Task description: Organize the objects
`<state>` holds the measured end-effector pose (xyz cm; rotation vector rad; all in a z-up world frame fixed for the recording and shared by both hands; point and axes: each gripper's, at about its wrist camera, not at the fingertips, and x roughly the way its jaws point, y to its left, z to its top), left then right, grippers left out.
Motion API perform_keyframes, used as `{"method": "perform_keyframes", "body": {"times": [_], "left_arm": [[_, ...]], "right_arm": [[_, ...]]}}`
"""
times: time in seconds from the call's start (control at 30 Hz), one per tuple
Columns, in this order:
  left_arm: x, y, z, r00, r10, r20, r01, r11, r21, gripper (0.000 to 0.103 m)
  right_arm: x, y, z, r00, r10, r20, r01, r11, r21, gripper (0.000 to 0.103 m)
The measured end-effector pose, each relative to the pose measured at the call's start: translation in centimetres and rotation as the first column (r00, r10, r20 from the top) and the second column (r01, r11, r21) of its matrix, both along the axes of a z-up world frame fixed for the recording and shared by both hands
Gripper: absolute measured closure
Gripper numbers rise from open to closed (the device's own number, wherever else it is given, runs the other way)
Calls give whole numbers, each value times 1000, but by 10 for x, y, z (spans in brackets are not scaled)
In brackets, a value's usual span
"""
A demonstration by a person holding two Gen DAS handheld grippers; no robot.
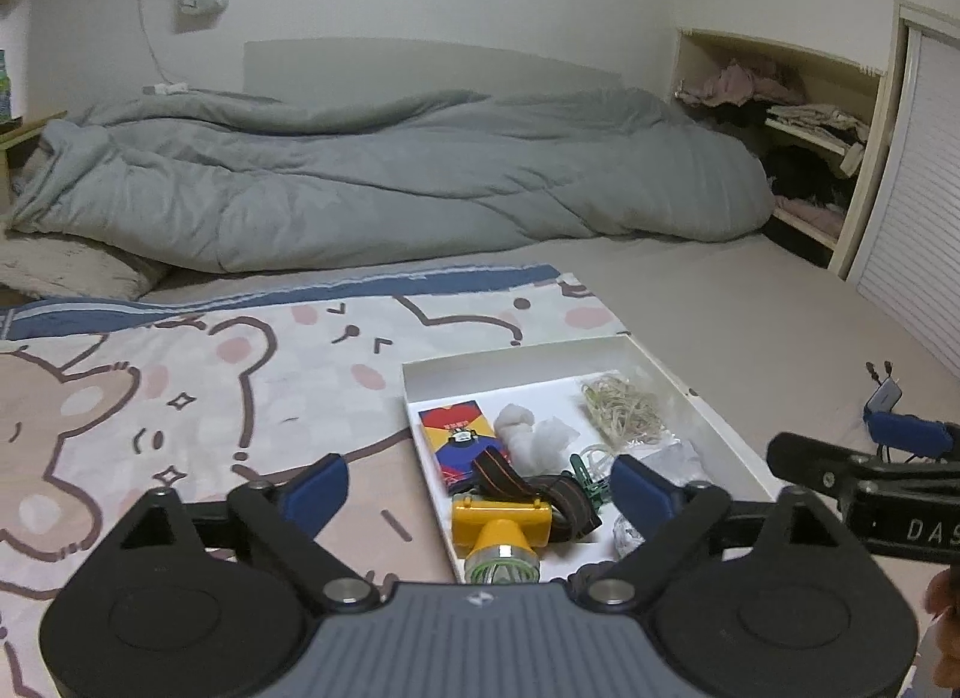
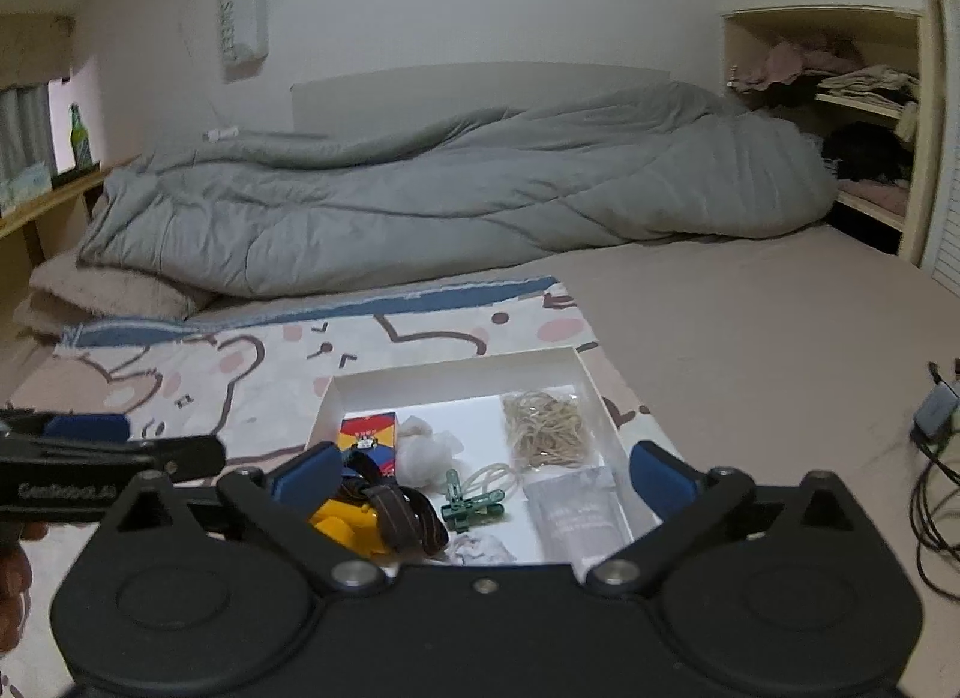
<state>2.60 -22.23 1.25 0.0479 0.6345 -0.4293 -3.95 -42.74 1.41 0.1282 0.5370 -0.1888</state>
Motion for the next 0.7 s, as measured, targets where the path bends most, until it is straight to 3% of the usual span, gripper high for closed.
{"method": "perform_keyframes", "body": {"times": [0.17,0.4,0.7], "left_arm": [[-18,13,11,1000,-2,29,2,1000,-12,0],[-41,29,17,999,-5,47,5,1000,-2,0],[-65,54,11,997,-3,71,1,1000,27,0]], "right_arm": [[-22,8,6,1000,-29,13,29,999,-38,0],[-50,16,10,998,-55,35,55,998,-25,0],[-81,43,14,997,-37,65,43,995,-94,0]]}}
